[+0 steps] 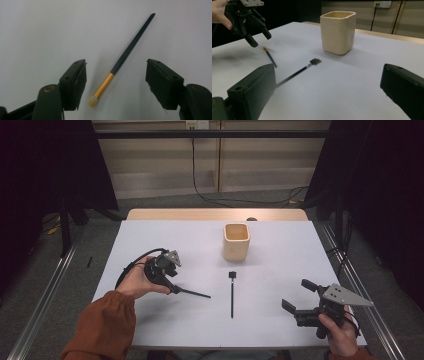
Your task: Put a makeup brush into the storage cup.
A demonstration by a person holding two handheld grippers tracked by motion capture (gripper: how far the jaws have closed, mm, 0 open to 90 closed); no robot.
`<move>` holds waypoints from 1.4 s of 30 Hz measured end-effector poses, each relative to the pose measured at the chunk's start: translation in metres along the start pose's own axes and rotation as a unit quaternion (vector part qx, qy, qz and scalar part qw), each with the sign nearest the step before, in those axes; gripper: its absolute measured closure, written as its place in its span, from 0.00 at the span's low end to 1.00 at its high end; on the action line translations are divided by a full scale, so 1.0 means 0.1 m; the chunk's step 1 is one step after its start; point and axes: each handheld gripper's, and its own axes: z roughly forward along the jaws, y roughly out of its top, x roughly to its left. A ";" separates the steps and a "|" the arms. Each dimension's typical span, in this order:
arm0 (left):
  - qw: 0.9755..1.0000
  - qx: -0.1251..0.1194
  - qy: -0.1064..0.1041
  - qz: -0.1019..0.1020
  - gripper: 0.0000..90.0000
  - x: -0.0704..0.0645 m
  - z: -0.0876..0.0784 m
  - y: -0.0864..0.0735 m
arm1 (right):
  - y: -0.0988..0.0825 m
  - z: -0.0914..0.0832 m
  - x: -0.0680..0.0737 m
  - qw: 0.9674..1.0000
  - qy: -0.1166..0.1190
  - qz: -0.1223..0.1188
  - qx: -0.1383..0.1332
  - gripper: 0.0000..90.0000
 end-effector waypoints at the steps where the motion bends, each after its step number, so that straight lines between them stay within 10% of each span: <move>1: 1.000 0.010 -0.003 -0.002 0.40 0.01 0.02 0.00 | 0.00 0.00 0.00 1.000 0.001 0.000 0.001 0.00; 42: 0.992 0.110 -0.027 0.047 0.74 0.03 0.32 0.09 | -0.01 0.02 0.00 1.000 0.007 -0.002 0.014 0.00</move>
